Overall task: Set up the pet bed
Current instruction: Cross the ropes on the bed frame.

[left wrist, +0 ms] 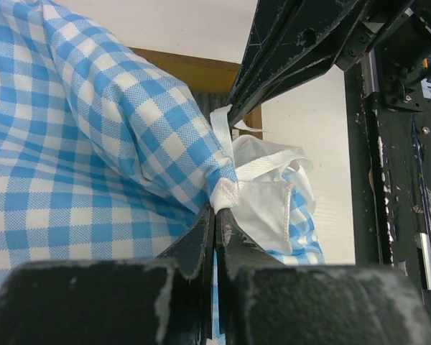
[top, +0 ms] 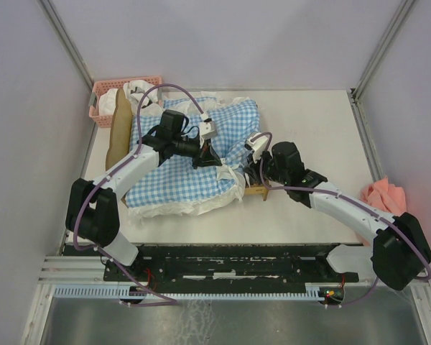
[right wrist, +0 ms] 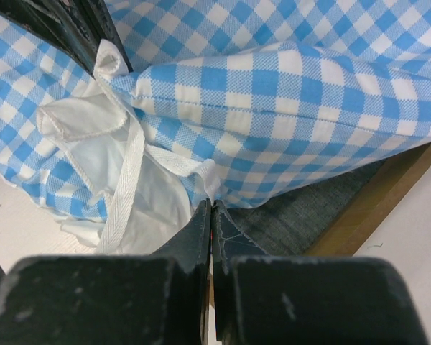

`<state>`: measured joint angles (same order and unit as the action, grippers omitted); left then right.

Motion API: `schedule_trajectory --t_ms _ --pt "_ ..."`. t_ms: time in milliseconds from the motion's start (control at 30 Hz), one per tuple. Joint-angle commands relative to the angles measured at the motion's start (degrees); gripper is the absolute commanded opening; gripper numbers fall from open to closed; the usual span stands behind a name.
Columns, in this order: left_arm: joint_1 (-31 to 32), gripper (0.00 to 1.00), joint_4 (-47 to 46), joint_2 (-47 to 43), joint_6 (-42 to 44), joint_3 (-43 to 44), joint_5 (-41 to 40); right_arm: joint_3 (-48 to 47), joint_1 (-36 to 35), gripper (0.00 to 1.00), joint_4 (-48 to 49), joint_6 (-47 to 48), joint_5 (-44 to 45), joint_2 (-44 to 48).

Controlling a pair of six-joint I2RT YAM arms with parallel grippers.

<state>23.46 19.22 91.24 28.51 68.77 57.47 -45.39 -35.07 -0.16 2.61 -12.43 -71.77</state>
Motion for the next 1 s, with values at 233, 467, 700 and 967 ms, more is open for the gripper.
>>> schedule_trajectory --t_ms 233,467,700,967 --pt "-1.20 0.03 3.11 0.07 3.58 2.78 1.68 0.21 0.26 0.02 9.58 -1.89 -0.10 -0.22" --pt "-1.25 0.03 3.45 0.52 3.76 3.12 2.13 3.89 0.31 0.02 10.08 -5.59 -0.17 -0.61" --pt "-1.30 0.03 3.25 0.84 3.62 2.95 3.23 7.63 0.26 0.02 13.28 -7.61 1.38 -1.31" --pt "-1.28 0.03 1.20 0.49 1.92 1.99 3.70 8.91 0.24 0.02 15.88 -9.41 1.69 -1.53"
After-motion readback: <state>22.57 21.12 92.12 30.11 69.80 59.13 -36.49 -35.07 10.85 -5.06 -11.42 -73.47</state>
